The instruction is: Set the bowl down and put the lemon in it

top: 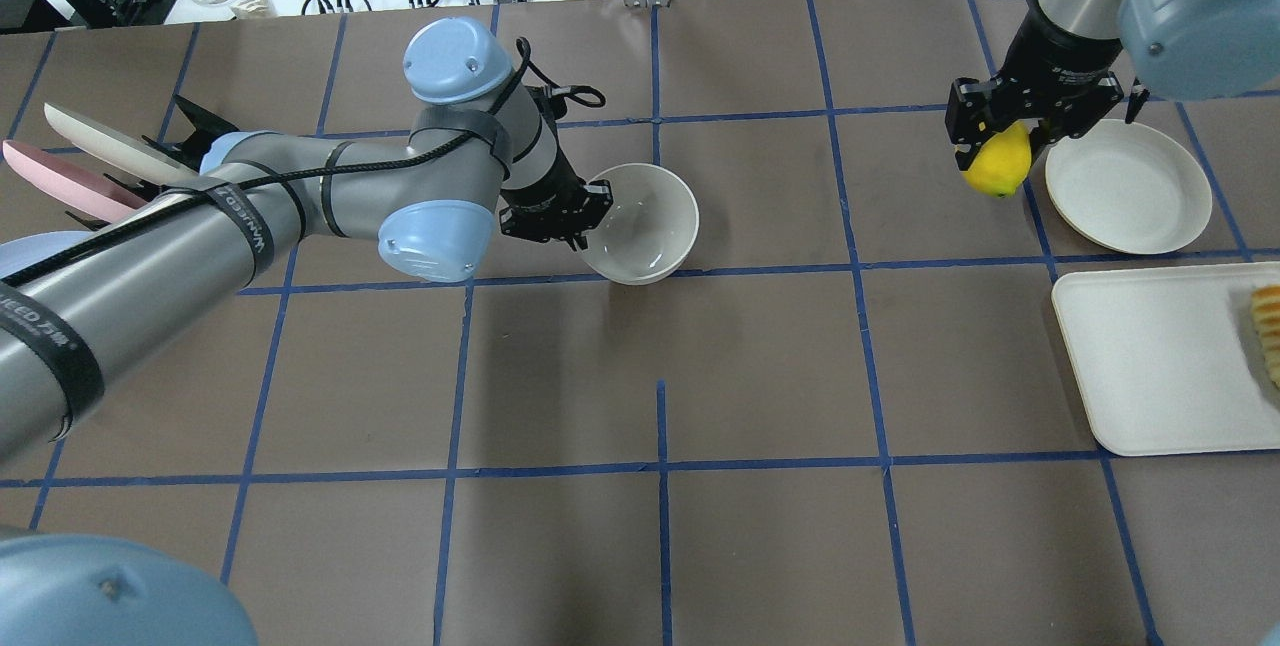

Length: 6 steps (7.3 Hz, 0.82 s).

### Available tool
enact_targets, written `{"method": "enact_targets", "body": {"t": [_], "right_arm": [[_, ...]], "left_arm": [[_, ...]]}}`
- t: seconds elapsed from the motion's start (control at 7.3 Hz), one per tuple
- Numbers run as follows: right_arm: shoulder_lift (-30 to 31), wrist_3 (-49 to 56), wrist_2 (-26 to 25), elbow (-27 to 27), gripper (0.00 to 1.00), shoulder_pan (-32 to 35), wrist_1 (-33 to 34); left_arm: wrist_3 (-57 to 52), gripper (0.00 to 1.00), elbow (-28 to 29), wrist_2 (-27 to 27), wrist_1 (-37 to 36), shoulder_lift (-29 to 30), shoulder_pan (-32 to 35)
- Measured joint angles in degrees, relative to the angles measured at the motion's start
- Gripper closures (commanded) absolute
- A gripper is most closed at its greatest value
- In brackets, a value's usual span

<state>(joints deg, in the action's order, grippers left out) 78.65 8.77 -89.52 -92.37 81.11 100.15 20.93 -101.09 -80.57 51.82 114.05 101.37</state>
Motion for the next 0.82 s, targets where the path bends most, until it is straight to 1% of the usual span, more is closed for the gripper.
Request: {"method": "enact_targets", "body": {"t": [0.14, 0.41, 0.55, 0.68, 0.82], "right_arm": [[0.0, -1.62, 0.66, -0.02, 1.0, 1.41, 0.15], [-0.33, -5.36, 2.35, 0.09, 1.0, 3.93, 0.81], [-0.55, -6.99, 3.62, 0.25, 1.0, 4.89, 1.46], [-0.89, -8.15, 5.35, 0.47, 1.0, 5.97, 2.52], [-1.67, -9.82, 6.51, 1.08, 1.0, 7.75, 3.63]], "left_arm": [[0.8, 0.0, 0.07, 0.05, -0.66, 0.72, 0.64], [0.74, 0.0, 0.67, -0.29, -2.64, 0.72, 0.39], [-0.33, 0.0, 1.69, -0.42, -3.12, -0.72, -1.41], [-2.8, 0.0, 3.19, -0.45, -0.75, -3.15, -3.9], [-7.27, 0.0, 4.71, -0.7, 5.07, -6.33, -6.27]]}}
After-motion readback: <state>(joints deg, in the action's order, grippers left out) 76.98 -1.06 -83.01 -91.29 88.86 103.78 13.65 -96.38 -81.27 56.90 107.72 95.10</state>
